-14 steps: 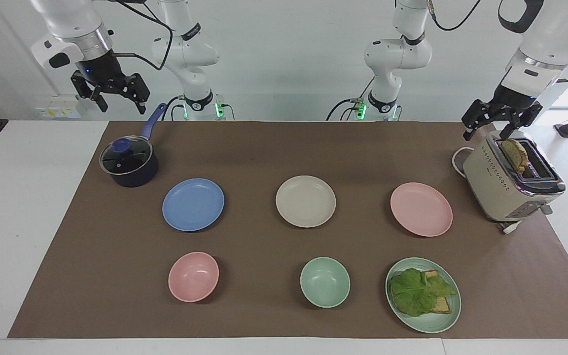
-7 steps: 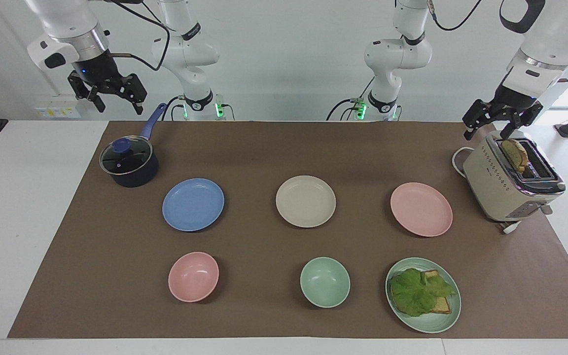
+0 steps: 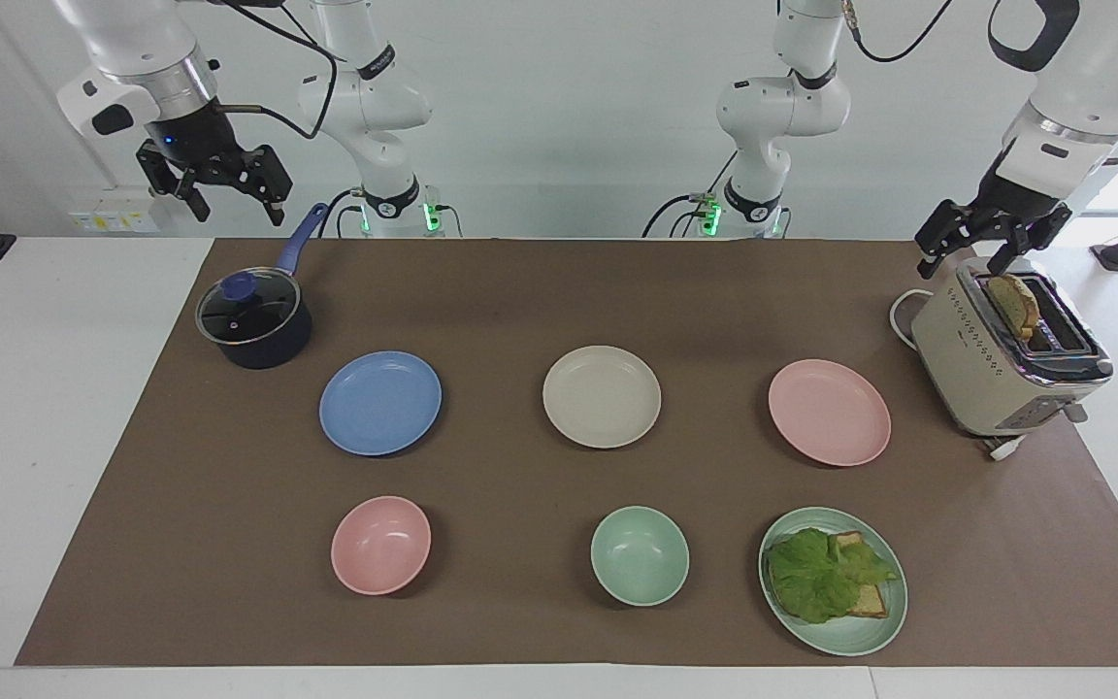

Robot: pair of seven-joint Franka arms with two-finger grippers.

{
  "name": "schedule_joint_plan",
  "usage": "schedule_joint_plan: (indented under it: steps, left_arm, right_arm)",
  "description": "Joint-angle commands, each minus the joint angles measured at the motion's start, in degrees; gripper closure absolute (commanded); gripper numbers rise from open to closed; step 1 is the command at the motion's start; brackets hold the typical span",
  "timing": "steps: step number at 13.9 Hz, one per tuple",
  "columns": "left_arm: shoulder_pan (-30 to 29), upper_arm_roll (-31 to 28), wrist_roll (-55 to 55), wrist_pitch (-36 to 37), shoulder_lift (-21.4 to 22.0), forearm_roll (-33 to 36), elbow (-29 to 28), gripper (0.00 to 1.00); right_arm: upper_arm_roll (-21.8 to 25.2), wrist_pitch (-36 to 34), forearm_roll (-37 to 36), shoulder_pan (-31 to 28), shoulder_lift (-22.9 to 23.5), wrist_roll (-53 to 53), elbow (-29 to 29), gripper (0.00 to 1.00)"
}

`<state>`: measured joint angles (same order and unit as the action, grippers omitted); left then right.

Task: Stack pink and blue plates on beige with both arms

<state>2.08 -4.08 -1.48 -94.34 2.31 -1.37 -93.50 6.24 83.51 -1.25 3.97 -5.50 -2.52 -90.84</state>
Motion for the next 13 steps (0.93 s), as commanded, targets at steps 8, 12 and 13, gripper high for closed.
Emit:
schedule_joint_plan:
  steps: [8,12,13]
  left_arm:
    - [-2.7,0.04,0.69,-21.31,-3.96,0.85,-18.28,0.0]
    - [-2.69,0.13,0.6,-26.32,-8.98,0.85,-20.66,0.0]
    - [-2.87,0.13,0.6,-27.12,-9.6,0.85,-21.62,0.0]
  right_arm:
    - [0.44,0.95,-0.24,0.25,-1.0,-0.29,-1.27,0.0]
    - [0.44,2.1,-0.24,0.16,-1.0,-0.21,-1.45,0.0]
    - [0.44,2.19,-0.24,0.16,-1.0,-0.21,-1.36,0.0]
